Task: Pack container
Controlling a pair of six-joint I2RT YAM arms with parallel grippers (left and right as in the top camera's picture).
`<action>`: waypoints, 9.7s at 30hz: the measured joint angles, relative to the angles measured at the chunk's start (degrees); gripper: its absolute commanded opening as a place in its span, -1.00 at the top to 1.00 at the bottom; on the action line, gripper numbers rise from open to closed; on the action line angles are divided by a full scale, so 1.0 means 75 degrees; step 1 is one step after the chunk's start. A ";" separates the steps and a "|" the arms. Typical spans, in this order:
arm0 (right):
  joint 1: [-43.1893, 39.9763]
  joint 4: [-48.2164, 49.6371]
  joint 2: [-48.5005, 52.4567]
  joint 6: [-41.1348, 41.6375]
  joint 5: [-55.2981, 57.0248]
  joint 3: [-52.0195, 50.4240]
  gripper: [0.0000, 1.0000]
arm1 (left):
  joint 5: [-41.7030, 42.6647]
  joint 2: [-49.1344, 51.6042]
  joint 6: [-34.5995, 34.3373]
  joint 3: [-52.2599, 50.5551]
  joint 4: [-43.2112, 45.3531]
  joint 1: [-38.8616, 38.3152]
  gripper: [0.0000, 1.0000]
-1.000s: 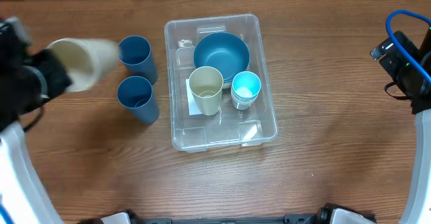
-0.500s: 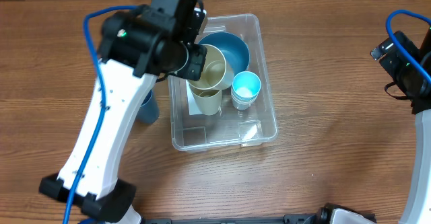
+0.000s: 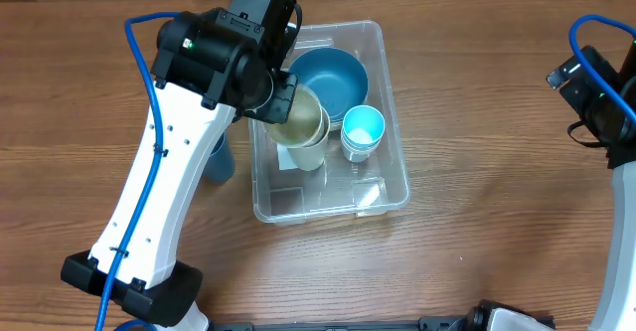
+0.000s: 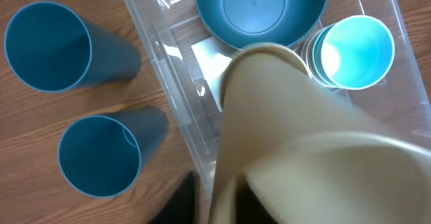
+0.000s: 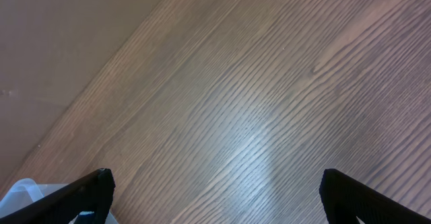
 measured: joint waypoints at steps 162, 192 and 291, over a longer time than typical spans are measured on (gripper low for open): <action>0.0000 0.0000 0.0000 0.0003 0.0003 0.0000 -1.00 | 0.1279 -0.1096 -0.0828 -0.1483 -0.0210 0.4019 0.92; -0.0003 0.0000 0.0000 0.0000 0.0000 0.0000 -1.00 | -0.0498 -0.0761 -0.1609 -0.1040 -0.0405 -0.1763 0.88; 0.1250 0.2547 -1.0299 -0.2241 -0.1588 -1.0287 -1.00 | -0.0256 -0.4896 -0.1527 -0.5968 0.6368 0.3791 -1.00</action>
